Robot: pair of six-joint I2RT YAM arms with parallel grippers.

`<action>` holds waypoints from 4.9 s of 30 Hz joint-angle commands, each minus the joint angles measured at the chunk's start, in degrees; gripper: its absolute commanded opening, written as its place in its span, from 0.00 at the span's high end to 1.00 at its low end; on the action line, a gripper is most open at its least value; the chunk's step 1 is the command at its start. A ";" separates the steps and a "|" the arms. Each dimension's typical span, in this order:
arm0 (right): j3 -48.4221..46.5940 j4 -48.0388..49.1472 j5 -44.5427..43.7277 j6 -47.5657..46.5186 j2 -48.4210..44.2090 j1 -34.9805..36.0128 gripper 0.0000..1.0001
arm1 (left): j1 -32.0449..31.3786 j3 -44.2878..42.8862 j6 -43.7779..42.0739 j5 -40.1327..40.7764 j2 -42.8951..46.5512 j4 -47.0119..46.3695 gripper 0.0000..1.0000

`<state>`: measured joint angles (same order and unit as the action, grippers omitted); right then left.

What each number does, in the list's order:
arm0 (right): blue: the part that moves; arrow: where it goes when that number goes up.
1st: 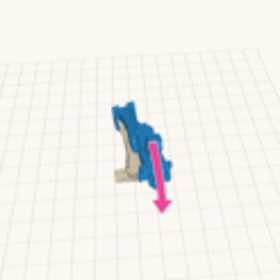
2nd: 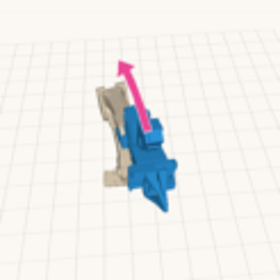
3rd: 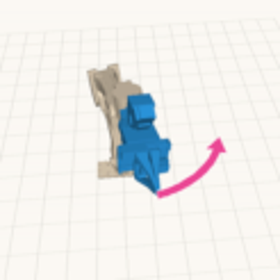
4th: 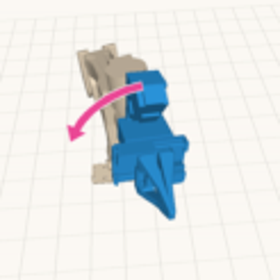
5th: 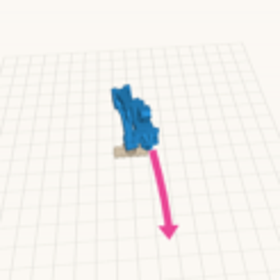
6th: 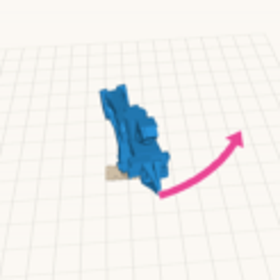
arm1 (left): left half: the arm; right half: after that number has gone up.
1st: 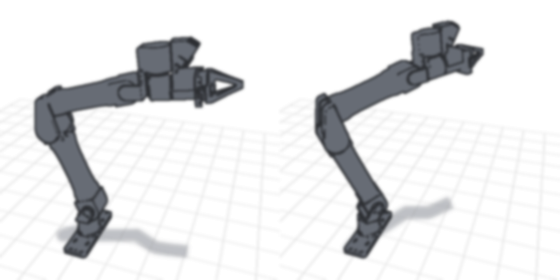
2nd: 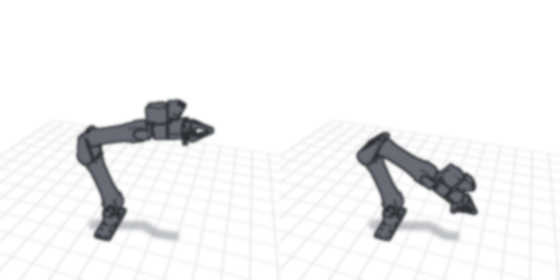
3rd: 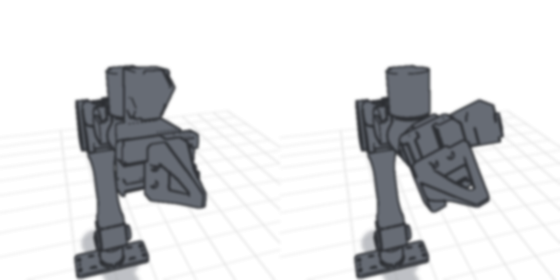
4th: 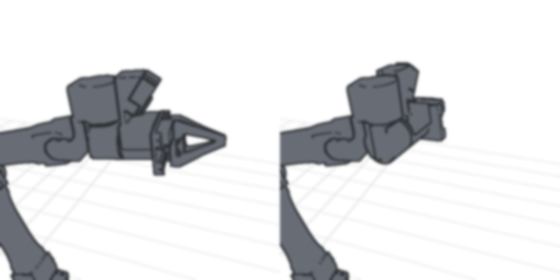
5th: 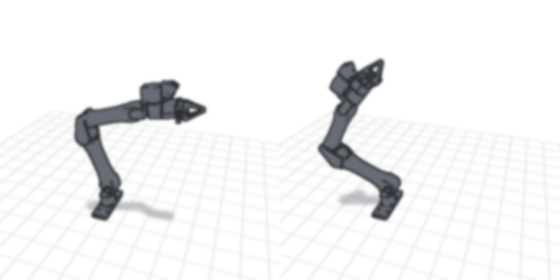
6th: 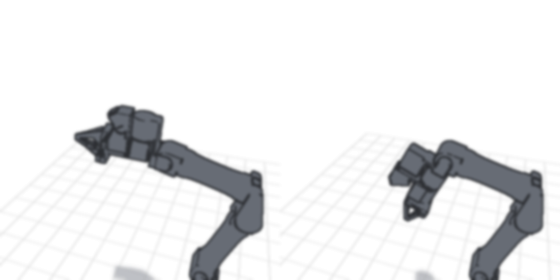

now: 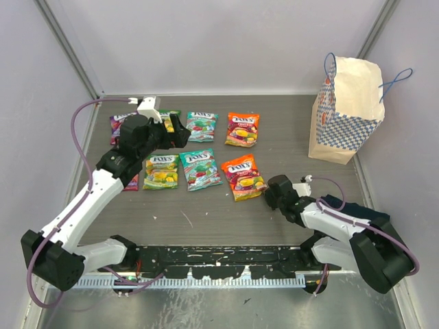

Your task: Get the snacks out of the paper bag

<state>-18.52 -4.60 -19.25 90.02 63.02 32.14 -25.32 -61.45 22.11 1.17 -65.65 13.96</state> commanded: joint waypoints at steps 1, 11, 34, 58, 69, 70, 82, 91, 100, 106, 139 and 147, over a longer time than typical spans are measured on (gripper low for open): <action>-0.19 5.61 -5.32 8.32 1.18 -0.15 0.99 | 0.58 -1.73 0.57 -0.91 -0.08 -2.82 0.02; -3.08 7.10 -8.55 13.41 4.84 -0.15 0.99 | 0.89 -2.08 0.91 -1.54 -0.97 -2.99 0.02; -6.50 11.60 -10.02 14.40 13.19 0.37 0.99 | 1.35 -2.81 1.01 -2.61 -2.35 -2.80 0.02; -4.64 5.49 -13.90 17.33 6.52 8.57 0.99 | 1.33 -2.76 1.05 -3.38 -0.80 -1.83 0.02; -3.36 3.51 -15.76 16.78 3.56 8.57 0.99 | 1.33 -2.52 1.62 -4.65 0.04 -1.48 0.02; -3.43 3.66 -15.56 16.65 3.78 8.58 0.99 | 1.33 -2.60 1.66 -4.84 -0.12 -1.50 0.02; -6.26 -4.49 -23.18 11.69 -2.30 8.56 0.02 | -0.29 -6.69 4.76 1.80 -14.91 8.11 0.02; -9.17 -12.53 -32.87 6.04 -8.86 8.64 0.00 | -15.25 -21.06 7.12 28.06 -33.20 20.55 0.02; -7.34 -12.63 -35.36 3.69 -12.84 8.52 0.00 | -15.28 -21.58 7.17 26.21 -41.83 19.74 0.02; -7.26 -12.54 -36.87 2.03 -14.01 8.51 0.00 | -13.38 -18.18 6.46 17.34 -42.82 13.90 0.02; -6.83 -12.58 -37.55 -0.28 -15.42 8.46 0.00 | -8.78 -14.12 -8.25 -4.44 -43.10 14.54 0.02; -8.51 -9.47 -37.93 -9.54 -15.03 8.47 0.00 | -8.59 -16.45 -8.39 -3.45 -34.07 15.40 0.02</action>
<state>-25.32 -16.73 -53.52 86.56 48.25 40.53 -34.15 -76.25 13.93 -1.34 -107.59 28.08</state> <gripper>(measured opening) 0.999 0.979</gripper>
